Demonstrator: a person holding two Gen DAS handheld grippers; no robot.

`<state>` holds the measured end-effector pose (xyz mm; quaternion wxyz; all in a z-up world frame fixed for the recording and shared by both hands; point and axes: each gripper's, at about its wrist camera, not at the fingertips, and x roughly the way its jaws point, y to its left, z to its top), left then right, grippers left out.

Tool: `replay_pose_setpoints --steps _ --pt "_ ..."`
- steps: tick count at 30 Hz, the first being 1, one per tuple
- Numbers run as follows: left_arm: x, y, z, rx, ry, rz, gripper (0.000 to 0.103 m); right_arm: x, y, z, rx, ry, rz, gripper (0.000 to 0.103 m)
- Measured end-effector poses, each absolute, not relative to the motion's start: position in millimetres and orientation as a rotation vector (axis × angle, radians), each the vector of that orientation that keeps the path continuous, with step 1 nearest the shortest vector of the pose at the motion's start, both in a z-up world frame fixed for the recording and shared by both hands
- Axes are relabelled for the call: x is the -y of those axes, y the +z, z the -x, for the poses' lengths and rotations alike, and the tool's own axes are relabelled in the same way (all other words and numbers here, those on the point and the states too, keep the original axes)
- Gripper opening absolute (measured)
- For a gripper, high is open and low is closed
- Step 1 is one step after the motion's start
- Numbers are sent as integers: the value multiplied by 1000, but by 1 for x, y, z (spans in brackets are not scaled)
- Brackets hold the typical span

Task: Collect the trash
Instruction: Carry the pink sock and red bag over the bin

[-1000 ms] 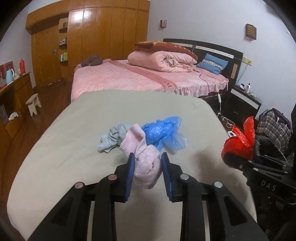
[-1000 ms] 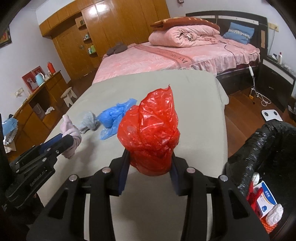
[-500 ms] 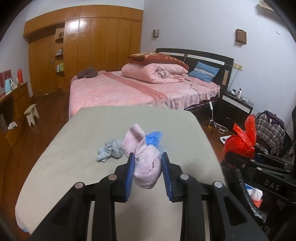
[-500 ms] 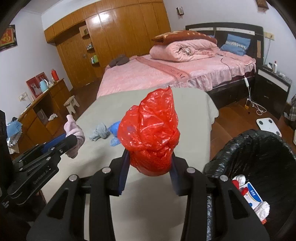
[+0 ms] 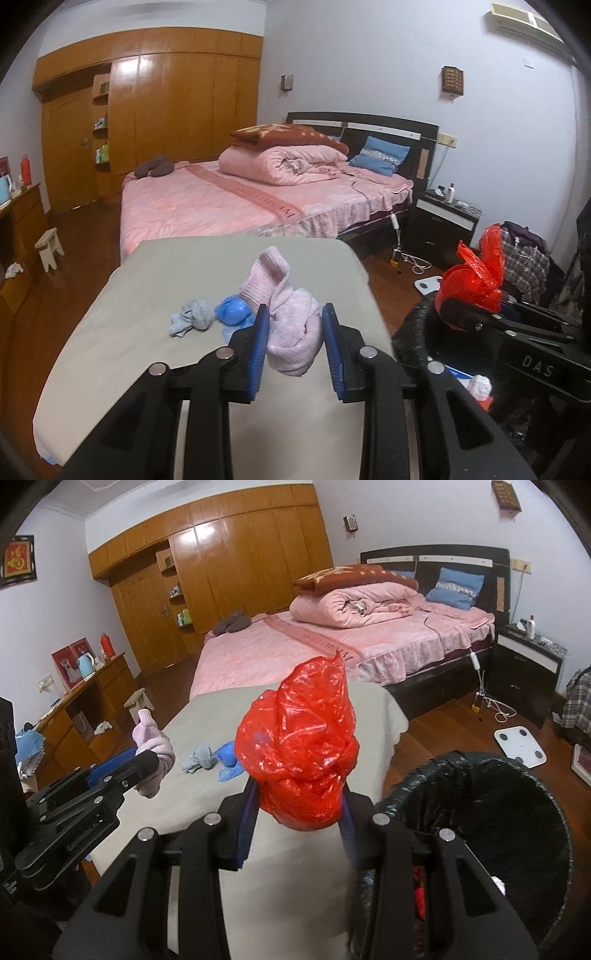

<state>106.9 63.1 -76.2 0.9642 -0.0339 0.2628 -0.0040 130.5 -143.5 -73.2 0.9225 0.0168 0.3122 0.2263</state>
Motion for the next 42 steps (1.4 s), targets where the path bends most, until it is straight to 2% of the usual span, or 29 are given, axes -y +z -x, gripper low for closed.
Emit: replay_pose_setpoints --steps 22,42 --pt "18 -42 -90 -450 -191 13 29 234 -49 -98 -573 328 -55 38" --pt "110 -52 -110 -468 -370 -45 29 302 -68 -93 -591 188 -91 39"
